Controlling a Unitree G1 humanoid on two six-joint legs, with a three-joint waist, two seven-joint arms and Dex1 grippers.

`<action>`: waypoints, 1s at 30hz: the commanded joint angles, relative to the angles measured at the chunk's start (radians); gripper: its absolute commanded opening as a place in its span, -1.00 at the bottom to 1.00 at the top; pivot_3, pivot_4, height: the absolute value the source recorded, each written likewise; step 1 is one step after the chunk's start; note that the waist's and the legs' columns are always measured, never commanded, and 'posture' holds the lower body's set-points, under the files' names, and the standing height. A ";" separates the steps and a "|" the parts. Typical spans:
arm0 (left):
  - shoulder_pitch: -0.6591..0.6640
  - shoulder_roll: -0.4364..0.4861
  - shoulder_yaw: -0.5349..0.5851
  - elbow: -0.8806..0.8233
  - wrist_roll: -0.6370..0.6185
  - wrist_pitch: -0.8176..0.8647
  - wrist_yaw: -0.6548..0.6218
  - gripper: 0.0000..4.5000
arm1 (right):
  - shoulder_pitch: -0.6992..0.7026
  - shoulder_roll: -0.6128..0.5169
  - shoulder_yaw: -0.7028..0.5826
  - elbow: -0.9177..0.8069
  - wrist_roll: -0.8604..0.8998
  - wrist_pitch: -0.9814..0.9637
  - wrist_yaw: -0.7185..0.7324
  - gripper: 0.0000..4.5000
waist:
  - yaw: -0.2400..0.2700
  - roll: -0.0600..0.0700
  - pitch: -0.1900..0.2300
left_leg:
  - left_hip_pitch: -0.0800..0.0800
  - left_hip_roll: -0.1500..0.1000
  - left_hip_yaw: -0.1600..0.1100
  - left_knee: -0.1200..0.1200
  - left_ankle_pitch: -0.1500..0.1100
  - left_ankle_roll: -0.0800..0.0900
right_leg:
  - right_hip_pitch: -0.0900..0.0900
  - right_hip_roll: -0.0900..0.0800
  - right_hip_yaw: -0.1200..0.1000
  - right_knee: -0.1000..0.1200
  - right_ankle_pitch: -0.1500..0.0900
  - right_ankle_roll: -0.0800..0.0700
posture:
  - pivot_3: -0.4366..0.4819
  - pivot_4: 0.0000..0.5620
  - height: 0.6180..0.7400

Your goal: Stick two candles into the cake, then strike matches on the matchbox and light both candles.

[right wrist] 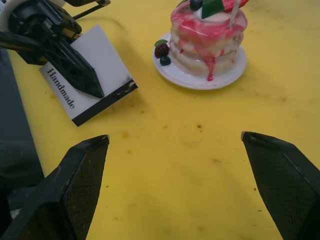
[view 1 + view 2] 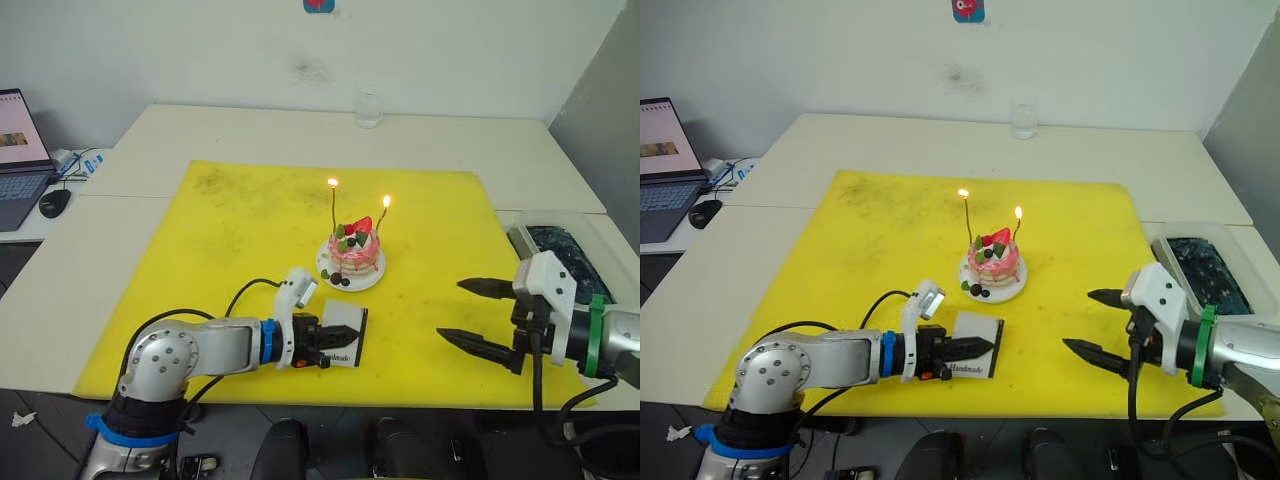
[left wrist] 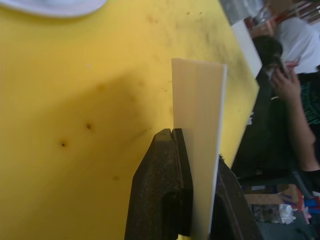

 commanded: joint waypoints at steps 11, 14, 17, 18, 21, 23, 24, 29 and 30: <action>0.006 0.072 0.014 -0.088 0.026 0.003 -0.075 0.60 | -0.022 -0.040 0.031 -0.031 0.033 -0.013 -0.023 1.00 | 0.000 0.000 0.000 | 0.000 0.000 0.000 0.000 0.000 0.000 | 0.000 -0.001 0.000 0.000 0.000 0.000 | -0.05 -0.47 1.00; 0.008 0.117 0.028 -0.113 0.005 0.011 -0.091 0.99 | -0.021 -0.051 0.026 -0.033 0.038 -0.016 -0.017 1.00 | -0.001 0.000 0.000 | 0.000 0.001 0.000 0.000 0.000 0.000 | 0.000 -0.001 0.000 0.000 0.000 0.000 | -0.05 -0.47 1.00; 0.009 0.192 0.053 -0.143 -0.017 0.014 -0.123 0.99 | -0.024 -0.068 0.010 -0.028 0.044 -0.018 -0.007 1.00 | -0.001 0.000 0.000 | 0.000 0.001 0.000 0.000 0.000 0.000 | -0.001 -0.001 0.000 0.000 0.000 0.000 | -0.05 -0.47 1.00; 0.010 0.219 0.061 -0.154 -0.025 0.014 -0.137 0.99 | -0.025 -0.073 0.004 -0.025 0.047 -0.018 -0.003 1.00 | -0.001 0.000 0.000 | 0.000 0.001 0.000 -0.001 0.000 0.000 | -0.001 -0.001 0.000 0.000 0.000 -0.001 | -0.05 -0.47 1.00; 0.008 0.326 0.094 -0.194 -0.036 0.023 -0.209 0.99 | -0.027 -0.094 -0.014 -0.018 0.051 -0.023 0.012 1.00 | -0.001 -0.001 0.000 | 0.000 0.001 0.000 -0.001 0.000 0.000 | -0.001 -0.001 0.000 0.000 -0.001 -0.001 | -0.05 -0.47 1.00; 0.011 0.384 0.114 -0.210 -0.041 0.019 -0.251 0.99 | -0.024 -0.106 -0.026 -0.015 0.055 -0.026 0.023 1.00 | 0.000 -0.001 0.001 | 0.000 0.002 0.000 -0.001 0.000 0.000 | -0.001 -0.001 0.000 -0.001 -0.001 -0.001 | -0.05 -0.47 1.00; 0.016 0.424 0.132 -0.221 -0.028 0.012 -0.291 0.99 | -0.022 -0.114 -0.036 -0.013 0.053 -0.030 0.031 1.00 | 0.000 -0.001 0.001 | 0.000 0.001 0.000 -0.001 0.000 0.000 | -0.001 -0.002 0.000 -0.001 -0.001 -0.001 | -0.05 -0.47 1.00; 0.167 0.638 0.183 -0.229 0.444 -0.390 -0.607 0.99 | -0.046 -0.144 -0.114 0.059 -0.004 -0.108 0.069 1.00 | -0.001 -0.001 0.002 | 0.000 0.001 0.002 -0.002 0.000 0.000 | -0.002 -0.004 0.001 -0.002 -0.005 -0.008 | -0.05 -0.47 1.00; 0.197 0.646 0.185 -0.202 0.531 -0.487 -0.639 0.99 | -0.045 -0.153 -0.130 0.081 -0.011 -0.122 0.085 1.00 | 0.001 -0.001 0.002 | 0.001 0.001 0.002 -0.002 0.000 0.000 | -0.002 -0.004 0.000 -0.002 -0.005 -0.009 | -0.05 -0.47 1.00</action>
